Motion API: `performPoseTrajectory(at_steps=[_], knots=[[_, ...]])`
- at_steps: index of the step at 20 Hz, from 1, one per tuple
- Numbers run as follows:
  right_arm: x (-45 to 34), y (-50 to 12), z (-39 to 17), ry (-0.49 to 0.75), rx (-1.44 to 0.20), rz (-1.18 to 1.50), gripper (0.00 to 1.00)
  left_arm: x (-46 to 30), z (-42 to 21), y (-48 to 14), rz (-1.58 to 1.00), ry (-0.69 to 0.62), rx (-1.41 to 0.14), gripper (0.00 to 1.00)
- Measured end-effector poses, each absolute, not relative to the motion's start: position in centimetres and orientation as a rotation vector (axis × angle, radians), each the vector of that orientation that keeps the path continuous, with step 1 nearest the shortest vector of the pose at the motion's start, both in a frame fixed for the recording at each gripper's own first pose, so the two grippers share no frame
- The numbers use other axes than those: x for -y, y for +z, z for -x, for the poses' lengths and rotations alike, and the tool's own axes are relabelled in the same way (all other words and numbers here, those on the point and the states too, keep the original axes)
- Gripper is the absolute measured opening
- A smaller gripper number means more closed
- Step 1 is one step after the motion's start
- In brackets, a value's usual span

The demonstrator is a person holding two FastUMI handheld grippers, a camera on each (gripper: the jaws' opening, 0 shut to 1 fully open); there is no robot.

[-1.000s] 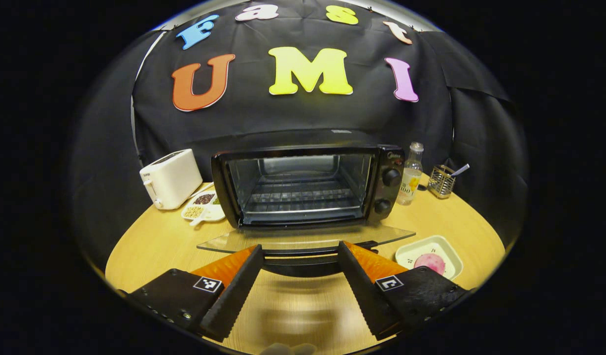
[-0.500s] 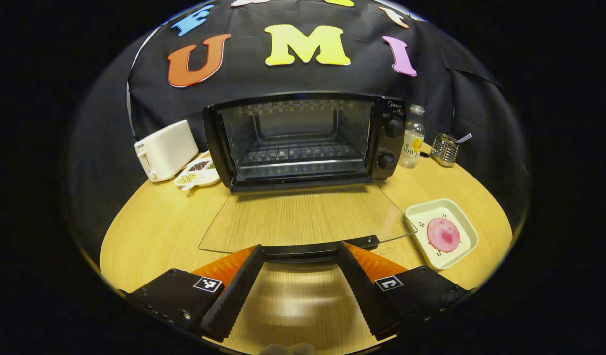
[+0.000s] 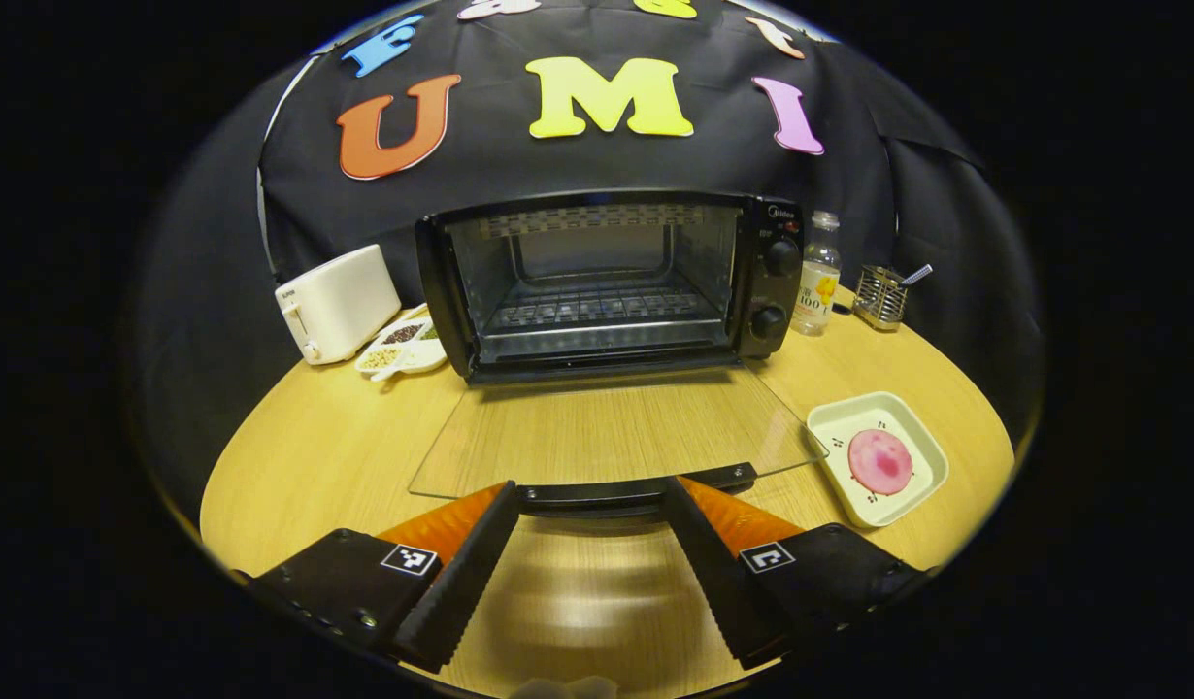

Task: Open the electric oven with the left hand, put the food in, and close the electric oven.

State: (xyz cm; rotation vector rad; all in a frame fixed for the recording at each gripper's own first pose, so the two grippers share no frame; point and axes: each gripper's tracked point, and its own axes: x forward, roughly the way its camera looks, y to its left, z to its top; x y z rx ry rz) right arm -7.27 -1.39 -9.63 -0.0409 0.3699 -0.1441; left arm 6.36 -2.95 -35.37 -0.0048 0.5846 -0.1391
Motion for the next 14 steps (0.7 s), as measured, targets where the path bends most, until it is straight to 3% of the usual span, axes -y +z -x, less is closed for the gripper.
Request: performPoseTrajectory(at_steps=[9, 11, 12, 14], knots=[[1.4, -22.4, 2.3, -0.014, -0.611, 0.024, 1.0, -1.4, -1.0, -22.9, 0.023, -0.093, -0.386, 0.97], [1.5, -25.9, 0.5, 0.023, -0.673, 0.01, 0.93, -1.7, 0.1, -19.5, 0.032, -0.076, -0.34, 0.97], [1.5, -27.7, -0.2, 0.038, -0.708, 0.009, 0.95, -1.8, 0.6, -18.0, 0.03, -0.068, -0.319, 0.96], [1.5, -30.9, -1.7, 0.082, -0.776, 0.007, 0.87, -2.1, 1.8, -15.4, 0.031, -0.042, -0.295, 0.97]])
